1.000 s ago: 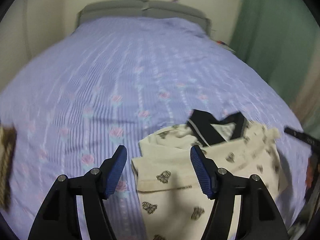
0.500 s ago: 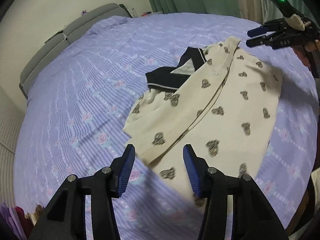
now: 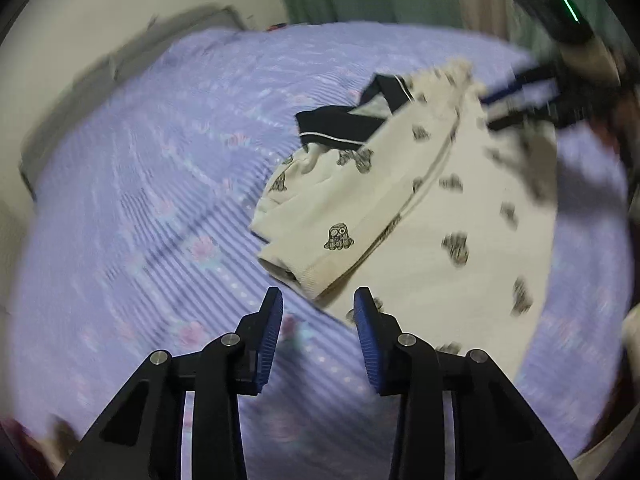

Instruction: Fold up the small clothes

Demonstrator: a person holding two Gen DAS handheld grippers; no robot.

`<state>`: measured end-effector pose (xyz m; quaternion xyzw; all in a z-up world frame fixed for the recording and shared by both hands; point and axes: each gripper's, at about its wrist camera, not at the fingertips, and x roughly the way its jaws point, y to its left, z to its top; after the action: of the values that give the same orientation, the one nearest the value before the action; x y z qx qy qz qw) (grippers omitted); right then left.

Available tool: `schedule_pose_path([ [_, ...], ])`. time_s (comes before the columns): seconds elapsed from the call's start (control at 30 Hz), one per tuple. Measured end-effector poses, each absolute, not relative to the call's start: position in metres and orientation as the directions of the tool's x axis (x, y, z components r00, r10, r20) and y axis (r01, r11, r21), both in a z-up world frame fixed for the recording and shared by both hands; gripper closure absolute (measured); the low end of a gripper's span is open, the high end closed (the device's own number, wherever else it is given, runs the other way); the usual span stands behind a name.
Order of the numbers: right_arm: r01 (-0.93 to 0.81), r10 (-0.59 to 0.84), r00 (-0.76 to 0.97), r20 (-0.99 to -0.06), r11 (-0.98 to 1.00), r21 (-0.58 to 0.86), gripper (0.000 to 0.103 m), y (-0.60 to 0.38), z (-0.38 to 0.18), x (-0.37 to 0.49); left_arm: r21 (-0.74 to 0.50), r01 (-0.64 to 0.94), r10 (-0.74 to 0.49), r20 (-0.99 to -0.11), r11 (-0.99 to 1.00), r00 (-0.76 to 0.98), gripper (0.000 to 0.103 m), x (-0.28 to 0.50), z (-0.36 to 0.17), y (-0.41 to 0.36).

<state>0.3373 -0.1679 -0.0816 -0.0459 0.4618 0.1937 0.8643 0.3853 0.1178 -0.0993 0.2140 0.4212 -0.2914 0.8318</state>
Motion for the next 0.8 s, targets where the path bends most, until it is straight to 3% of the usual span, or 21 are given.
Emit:
schedule_pose_path([
  [0.23, -0.372, 0.321, 0.512, -0.797, 0.919, 0.131, 0.049, -0.167, -0.081, 0.336, -0.149, 0.523, -0.407, -0.809, 0.839, 0.424, 0.072, 0.402, -0.101, 0.134],
  [0.4, -0.372, 0.341, 0.522, -0.782, 0.916, 0.151, 0.049, -0.168, -0.081, 0.336, -0.213, 0.459, -0.415, -0.817, 0.862, 0.400, 0.074, 0.407, -0.113, 0.136],
  [0.43, -0.375, 0.347, 0.528, -0.775, 0.914, 0.154, 0.049, -0.169, -0.081, 0.335, -0.229, 0.441, -0.418, -0.817, 0.868, 0.398, 0.078, 0.409, -0.115, 0.137],
  [0.47, -0.379, 0.352, 0.531, -0.771, 0.912, 0.155, 0.049, -0.169, -0.081, 0.334, -0.248, 0.422, -0.422, -0.819, 0.872, 0.390, 0.093, 0.410, -0.116, 0.138],
  [0.57, -0.396, 0.350, 0.541, -0.765, 0.908, 0.136, 0.049, -0.166, -0.082, 0.333, -0.268, 0.388, -0.422, -0.815, 0.882, 0.397, 0.097, 0.413, -0.110, 0.138],
  [0.63, -0.421, 0.324, 0.578, -0.749, 0.904, 0.066, 0.049, -0.160, -0.080, 0.329, -0.270, 0.379, -0.424, -0.803, 0.885, 0.419, 0.097, 0.414, -0.103, 0.136],
  [0.8, -0.491, 0.169, 0.715, -0.678, 0.812, -0.315, 0.049, -0.127, -0.083, 0.314, -0.310, 0.361, -0.454, -0.773, 0.880, 0.443, 0.097, 0.415, -0.089, 0.136],
])
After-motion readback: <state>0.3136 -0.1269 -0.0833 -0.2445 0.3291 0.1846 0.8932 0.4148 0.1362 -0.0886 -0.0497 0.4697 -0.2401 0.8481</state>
